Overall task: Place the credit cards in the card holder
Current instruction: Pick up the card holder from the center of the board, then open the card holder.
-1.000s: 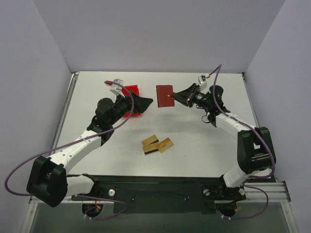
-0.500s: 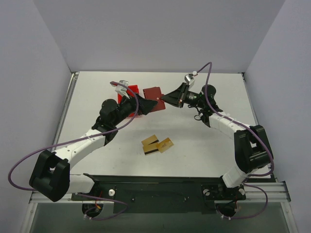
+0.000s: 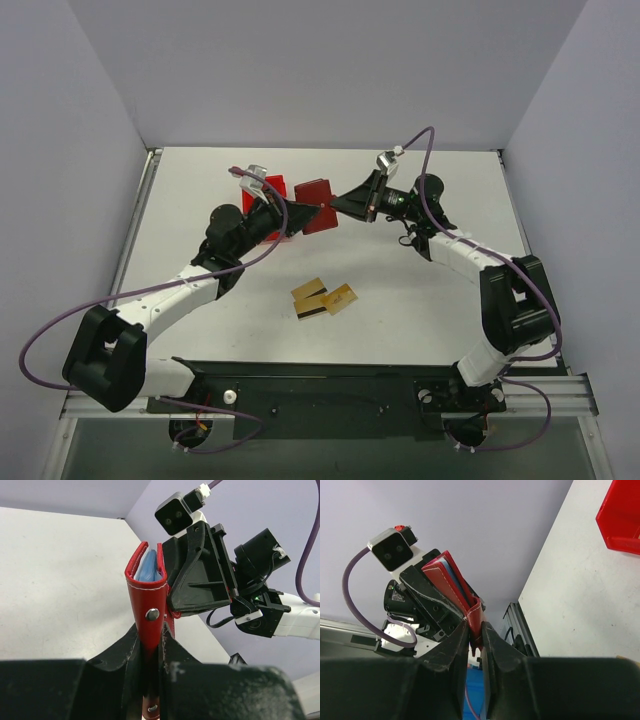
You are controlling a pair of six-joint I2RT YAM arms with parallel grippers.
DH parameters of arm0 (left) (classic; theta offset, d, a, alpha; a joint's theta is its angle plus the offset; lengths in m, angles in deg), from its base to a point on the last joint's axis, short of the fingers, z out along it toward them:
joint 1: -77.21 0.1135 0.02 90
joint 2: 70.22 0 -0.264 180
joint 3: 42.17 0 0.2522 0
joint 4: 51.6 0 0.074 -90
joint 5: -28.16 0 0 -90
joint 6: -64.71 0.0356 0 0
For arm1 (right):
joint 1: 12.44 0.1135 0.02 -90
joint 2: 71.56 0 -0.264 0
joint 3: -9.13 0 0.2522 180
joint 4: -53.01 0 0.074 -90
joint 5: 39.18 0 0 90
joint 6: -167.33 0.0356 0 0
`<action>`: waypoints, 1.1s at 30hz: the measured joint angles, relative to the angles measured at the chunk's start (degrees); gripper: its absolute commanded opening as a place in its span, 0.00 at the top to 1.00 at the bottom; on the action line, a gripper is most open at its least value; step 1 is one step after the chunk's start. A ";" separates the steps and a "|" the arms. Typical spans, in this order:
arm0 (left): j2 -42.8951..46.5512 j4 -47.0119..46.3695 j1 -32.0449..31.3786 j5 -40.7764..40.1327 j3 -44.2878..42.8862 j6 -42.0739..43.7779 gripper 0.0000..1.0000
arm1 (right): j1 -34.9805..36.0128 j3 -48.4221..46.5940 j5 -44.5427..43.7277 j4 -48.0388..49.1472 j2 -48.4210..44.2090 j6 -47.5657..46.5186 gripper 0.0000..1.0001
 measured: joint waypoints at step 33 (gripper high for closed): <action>-2.73 28.20 -4.37 -7.96 -11.02 14.47 1.00 | 8.66 -10.08 -25.88 -58.42 -10.10 -52.43 0.38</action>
